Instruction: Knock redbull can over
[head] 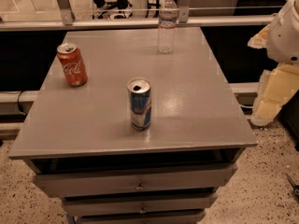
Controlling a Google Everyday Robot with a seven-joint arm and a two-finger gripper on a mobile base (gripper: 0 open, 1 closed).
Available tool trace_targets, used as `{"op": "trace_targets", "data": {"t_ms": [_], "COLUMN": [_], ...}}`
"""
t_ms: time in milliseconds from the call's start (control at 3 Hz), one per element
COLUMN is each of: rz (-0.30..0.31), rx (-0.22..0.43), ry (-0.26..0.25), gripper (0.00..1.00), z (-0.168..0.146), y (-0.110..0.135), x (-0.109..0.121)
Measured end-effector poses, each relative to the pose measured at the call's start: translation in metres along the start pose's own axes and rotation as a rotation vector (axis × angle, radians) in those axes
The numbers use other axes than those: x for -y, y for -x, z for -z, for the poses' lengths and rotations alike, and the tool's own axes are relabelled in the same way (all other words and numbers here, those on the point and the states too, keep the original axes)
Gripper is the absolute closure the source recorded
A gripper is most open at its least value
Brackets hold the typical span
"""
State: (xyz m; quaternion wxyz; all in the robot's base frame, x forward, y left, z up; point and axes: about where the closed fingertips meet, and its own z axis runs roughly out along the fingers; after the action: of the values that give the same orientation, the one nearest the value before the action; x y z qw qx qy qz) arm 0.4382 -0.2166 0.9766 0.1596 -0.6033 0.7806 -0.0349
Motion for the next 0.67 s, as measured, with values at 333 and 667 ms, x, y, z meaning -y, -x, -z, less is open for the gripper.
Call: {"op": "trace_targets", "data": {"t_ms": [333,667], "rz": [0.0,-0.013], "rx": [0.0,0.052], "ry": [0.0,0.026], "gripper": [0.0,0.0], "z": [0.0,-0.0099], "y": [0.0,0.0084], "x": [0.0,-0.0033]}}
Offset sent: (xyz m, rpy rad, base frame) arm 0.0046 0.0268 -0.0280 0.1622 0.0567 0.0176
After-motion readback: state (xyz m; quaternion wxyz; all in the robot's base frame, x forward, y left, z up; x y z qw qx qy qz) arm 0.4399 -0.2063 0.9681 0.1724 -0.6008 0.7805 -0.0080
